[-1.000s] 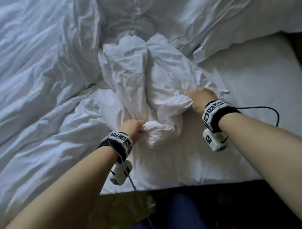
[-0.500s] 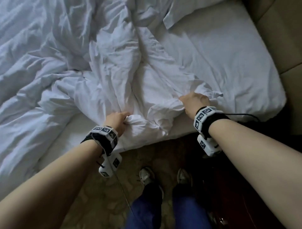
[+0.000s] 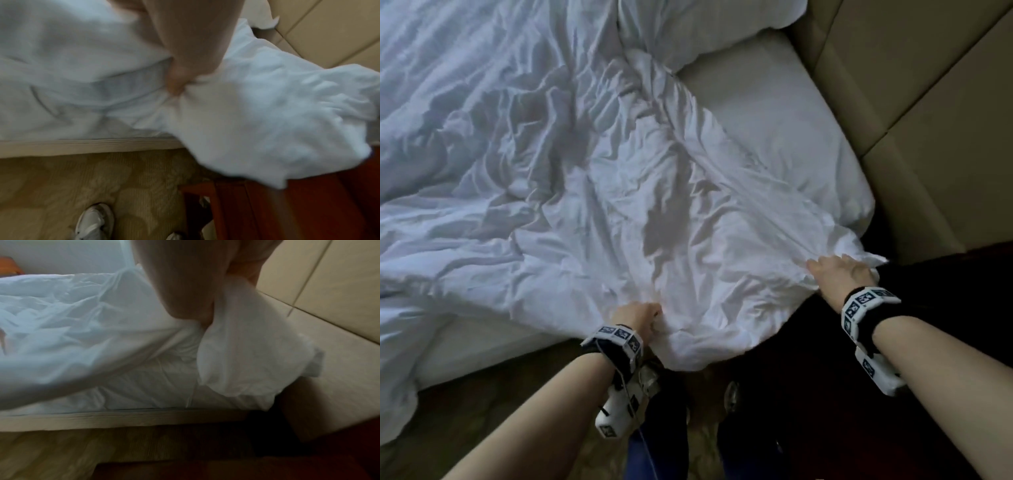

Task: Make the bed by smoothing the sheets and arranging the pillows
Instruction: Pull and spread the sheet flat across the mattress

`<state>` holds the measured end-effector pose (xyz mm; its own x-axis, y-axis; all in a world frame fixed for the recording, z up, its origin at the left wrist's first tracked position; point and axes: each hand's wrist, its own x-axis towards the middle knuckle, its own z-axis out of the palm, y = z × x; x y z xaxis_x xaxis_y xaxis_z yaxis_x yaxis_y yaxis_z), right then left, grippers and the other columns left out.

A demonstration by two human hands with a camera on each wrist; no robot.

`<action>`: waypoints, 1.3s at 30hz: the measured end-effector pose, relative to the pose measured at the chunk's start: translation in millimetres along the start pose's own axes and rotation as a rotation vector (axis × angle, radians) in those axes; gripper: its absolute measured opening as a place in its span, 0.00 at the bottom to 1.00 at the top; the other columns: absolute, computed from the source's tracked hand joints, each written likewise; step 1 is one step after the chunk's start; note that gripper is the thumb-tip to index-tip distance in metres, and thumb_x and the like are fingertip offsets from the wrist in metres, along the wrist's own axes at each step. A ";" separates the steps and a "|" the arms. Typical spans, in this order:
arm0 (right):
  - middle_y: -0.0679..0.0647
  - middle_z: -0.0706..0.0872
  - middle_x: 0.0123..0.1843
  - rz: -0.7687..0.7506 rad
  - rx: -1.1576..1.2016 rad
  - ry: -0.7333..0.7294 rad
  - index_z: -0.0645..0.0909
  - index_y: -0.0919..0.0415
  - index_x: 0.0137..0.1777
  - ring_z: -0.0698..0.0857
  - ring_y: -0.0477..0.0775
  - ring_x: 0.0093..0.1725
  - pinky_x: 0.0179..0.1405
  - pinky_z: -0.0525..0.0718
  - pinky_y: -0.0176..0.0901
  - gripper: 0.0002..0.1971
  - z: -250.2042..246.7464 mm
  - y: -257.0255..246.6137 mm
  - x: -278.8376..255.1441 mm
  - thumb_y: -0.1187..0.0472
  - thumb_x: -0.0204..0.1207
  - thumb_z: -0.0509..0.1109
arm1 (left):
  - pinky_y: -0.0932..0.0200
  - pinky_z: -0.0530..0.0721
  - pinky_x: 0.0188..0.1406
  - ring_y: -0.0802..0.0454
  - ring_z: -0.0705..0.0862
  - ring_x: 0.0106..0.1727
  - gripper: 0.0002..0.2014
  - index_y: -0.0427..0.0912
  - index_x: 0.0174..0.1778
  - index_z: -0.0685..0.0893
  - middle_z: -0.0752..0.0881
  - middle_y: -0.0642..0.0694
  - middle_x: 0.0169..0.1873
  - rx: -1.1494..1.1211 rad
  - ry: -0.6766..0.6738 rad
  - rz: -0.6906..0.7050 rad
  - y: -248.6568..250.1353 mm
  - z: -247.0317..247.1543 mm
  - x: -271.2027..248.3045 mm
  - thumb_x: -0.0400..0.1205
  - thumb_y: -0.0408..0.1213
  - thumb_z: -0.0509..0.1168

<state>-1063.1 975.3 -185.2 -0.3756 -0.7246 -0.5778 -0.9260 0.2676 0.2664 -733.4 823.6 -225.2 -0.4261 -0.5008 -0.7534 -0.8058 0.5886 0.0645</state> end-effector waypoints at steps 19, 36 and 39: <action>0.55 0.36 0.87 -0.110 0.392 0.360 0.37 0.57 0.86 0.39 0.59 0.86 0.83 0.41 0.62 0.43 -114.8 -64.7 232.5 0.45 0.81 0.58 | 0.33 0.47 0.82 0.42 0.42 0.86 0.42 0.46 0.86 0.42 0.42 0.43 0.86 0.484 0.508 0.434 18.8 -266.0 240.4 0.80 0.30 0.58; 0.60 0.43 0.87 -0.100 0.639 0.210 0.40 0.43 0.85 0.51 0.70 0.85 0.83 0.54 0.62 0.48 -89.6 -74.1 315.5 0.75 0.69 0.53 | 0.38 0.53 0.82 0.39 0.57 0.84 0.35 0.39 0.86 0.52 0.55 0.41 0.85 0.654 0.427 0.672 1.1 -289.6 389.2 0.84 0.43 0.57; 0.64 0.55 0.86 -0.105 0.609 0.318 0.52 0.54 0.86 0.61 0.69 0.82 0.82 0.60 0.61 0.43 -86.1 -74.7 317.0 0.72 0.68 0.54 | 0.38 0.63 0.79 0.36 0.68 0.80 0.29 0.36 0.83 0.63 0.66 0.39 0.81 0.626 0.450 0.710 0.8 -289.4 389.3 0.85 0.41 0.51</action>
<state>-1109.7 670.9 -321.8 -0.3390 -0.8923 -0.2980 -0.8487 0.4268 -0.3124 -1019.0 445.4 -329.0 -0.9349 -0.0259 -0.3541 -0.0085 0.9987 -0.0505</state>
